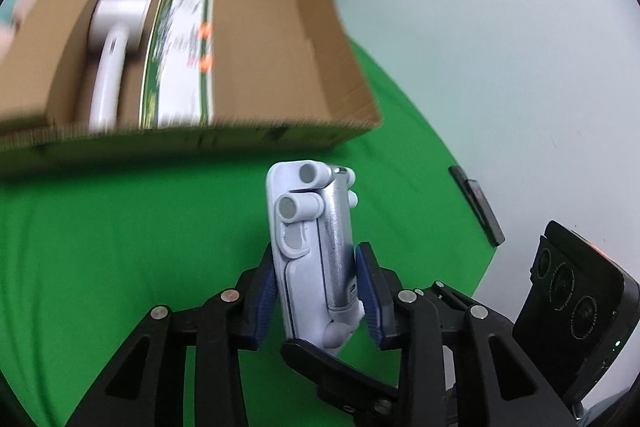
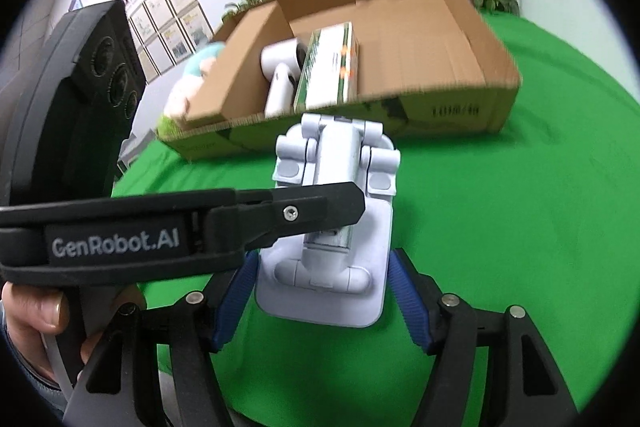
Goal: Organize objects
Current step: 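Grasp the white phone stand with the right gripper and lift it, then lower the phone stand into the tray beside the medicine box and release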
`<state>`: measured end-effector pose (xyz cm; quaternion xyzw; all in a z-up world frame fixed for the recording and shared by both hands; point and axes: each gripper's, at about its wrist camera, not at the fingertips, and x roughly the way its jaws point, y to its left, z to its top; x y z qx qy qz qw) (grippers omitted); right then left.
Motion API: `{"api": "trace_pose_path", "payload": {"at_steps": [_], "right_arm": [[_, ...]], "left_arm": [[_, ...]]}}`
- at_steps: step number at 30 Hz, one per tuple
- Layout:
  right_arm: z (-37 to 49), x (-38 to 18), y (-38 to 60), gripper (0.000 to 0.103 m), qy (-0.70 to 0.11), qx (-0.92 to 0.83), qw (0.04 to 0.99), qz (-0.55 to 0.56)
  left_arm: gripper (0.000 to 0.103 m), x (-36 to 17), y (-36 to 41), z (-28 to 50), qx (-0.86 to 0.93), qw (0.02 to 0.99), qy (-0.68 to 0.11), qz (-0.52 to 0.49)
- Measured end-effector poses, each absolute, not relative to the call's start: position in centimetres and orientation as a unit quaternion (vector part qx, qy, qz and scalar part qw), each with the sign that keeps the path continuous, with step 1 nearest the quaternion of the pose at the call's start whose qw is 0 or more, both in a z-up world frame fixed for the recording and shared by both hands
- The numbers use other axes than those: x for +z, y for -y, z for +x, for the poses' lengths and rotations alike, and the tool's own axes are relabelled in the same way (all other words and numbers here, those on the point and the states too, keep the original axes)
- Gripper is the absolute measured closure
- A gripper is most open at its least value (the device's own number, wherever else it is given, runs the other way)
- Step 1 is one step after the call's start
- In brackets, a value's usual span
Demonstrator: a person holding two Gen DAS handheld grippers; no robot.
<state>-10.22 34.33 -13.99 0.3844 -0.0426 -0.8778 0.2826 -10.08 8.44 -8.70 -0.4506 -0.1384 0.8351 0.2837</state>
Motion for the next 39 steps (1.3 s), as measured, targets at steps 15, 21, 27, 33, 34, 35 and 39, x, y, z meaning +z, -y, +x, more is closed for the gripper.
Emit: {"api": "trace_pose_path", "payload": {"at_steps": [15, 21, 27, 33, 34, 35, 39], "right_arm": [[-17.9, -9.0, -33.3, 0.038, 0.009, -0.898, 0.287, 0.334], [-20.7, -7.5, -32.8, 0.038, 0.003, -0.9, 0.288, 0.326], [-23.8, -8.6, -32.4, 0.038, 0.008, -0.894, 0.284, 0.347], [-26.1, -11.3, -32.4, 0.038, 0.008, -0.881, 0.275, 0.385], [-26.4, -11.8, -32.3, 0.038, 0.005, -0.879, 0.274, 0.391], [-26.7, -12.2, -32.2, 0.038, 0.003, -0.877, 0.273, 0.396], [-27.3, -13.2, -32.1, 0.038, 0.004, -0.871, 0.271, 0.409]], "left_arm": [[0.07, -1.9, -10.5, -17.0, 0.871, 0.279, 0.107, -0.389], [0.07, -0.3, -10.0, -21.2, 0.87, 0.285, 0.115, -0.386], [0.07, -1.6, -10.1, -25.7, 0.857, 0.285, 0.122, -0.412], [0.07, -5.3, -10.6, -28.8, 0.84, 0.279, 0.133, -0.446], [0.07, -5.9, -10.6, -29.3, 0.836, 0.277, 0.136, -0.454], [0.07, -6.4, -10.6, -29.5, 0.834, 0.275, 0.138, -0.457], [0.07, -7.6, -10.7, -30.7, 0.828, 0.27, 0.139, -0.471]]}}
